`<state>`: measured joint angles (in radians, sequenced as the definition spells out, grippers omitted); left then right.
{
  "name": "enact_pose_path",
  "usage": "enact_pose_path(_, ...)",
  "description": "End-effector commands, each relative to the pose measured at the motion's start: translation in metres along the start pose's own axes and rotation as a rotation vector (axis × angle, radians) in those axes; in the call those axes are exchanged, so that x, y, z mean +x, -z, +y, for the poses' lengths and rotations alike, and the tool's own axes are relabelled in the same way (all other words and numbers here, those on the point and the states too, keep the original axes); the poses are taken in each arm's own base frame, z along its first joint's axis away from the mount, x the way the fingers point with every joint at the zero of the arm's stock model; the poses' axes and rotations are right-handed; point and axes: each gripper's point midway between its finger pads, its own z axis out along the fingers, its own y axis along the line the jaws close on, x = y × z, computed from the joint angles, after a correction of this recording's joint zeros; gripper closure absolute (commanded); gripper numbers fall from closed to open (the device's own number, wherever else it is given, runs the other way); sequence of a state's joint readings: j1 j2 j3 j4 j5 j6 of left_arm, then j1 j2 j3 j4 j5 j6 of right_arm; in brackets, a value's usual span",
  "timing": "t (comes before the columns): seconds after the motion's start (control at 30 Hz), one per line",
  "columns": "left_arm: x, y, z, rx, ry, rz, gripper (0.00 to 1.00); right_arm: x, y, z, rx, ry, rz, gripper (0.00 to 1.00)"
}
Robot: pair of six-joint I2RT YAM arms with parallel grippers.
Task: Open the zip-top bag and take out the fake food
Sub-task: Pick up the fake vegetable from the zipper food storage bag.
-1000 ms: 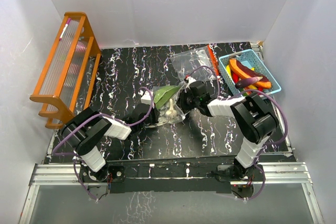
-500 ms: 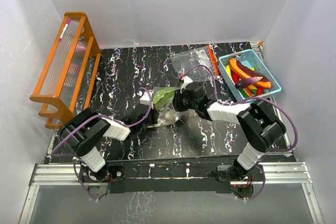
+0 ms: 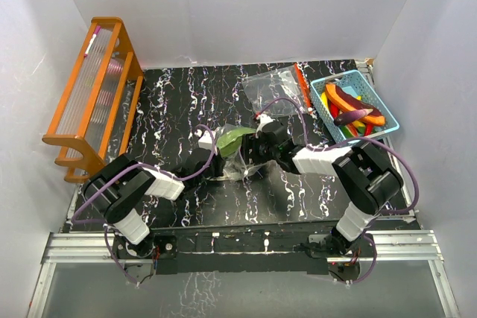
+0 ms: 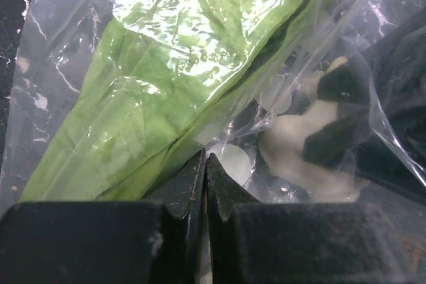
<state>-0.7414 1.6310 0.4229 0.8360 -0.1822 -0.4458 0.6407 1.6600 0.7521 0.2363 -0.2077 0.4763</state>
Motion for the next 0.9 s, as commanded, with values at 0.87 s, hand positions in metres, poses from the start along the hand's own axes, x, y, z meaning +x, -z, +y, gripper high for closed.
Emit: enact_pose_path(0.87, -0.006, 0.004, -0.002, 0.011, -0.001, -0.007, 1.0, 0.008, 0.024, 0.015, -0.002, 0.317, 0.0, 0.08)
